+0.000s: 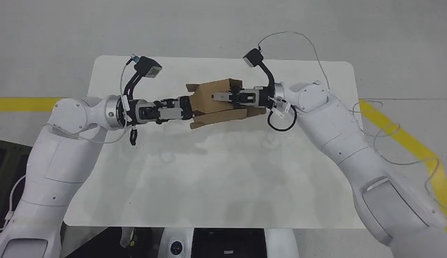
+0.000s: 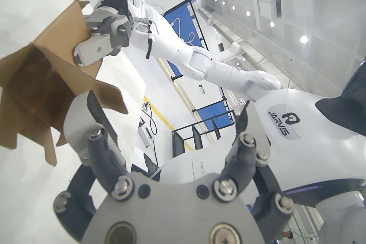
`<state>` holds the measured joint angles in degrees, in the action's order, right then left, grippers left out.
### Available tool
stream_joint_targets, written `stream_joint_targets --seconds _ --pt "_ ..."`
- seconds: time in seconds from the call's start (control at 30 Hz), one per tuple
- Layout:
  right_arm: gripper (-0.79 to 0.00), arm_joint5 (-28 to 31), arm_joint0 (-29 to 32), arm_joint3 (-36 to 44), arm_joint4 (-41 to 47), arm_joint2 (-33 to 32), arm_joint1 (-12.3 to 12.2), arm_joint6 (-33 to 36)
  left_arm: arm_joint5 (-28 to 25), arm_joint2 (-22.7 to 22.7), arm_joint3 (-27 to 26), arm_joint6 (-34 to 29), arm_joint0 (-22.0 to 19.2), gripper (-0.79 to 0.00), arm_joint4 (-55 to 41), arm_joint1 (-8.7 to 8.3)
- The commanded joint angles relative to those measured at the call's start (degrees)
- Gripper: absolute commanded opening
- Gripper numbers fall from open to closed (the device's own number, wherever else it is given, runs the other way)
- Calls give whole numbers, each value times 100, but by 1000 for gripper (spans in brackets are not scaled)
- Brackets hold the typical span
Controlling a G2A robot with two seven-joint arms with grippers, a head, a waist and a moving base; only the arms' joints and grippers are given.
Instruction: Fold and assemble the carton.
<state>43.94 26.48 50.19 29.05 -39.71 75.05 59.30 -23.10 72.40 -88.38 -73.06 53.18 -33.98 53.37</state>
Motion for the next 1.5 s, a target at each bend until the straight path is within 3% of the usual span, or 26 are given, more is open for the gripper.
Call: stream_joint_targets --seconds 0.0,0.5,0.87,0.97,1.47 --pt "-785 -66 62 111 10 -106 -40 -9 -28 10 17 104 0 0 121 1" --pt "-785 -827 1017 1418 -614 -911 -438 -167 -162 -274 345 707 -186 0 642 93" --pt "-785 -843 1053 1452 -659 -964 -458 -199 -184 -320 460 823 -280 0 677 119" --pt "-785 -1047 1144 1511 -883 -1061 -489 -477 -172 -319 452 860 -268 0 683 120" --pt "-785 -1698 2164 2768 -1468 -1741 -741 -1070 578 -452 221 810 -161 0 390 156"
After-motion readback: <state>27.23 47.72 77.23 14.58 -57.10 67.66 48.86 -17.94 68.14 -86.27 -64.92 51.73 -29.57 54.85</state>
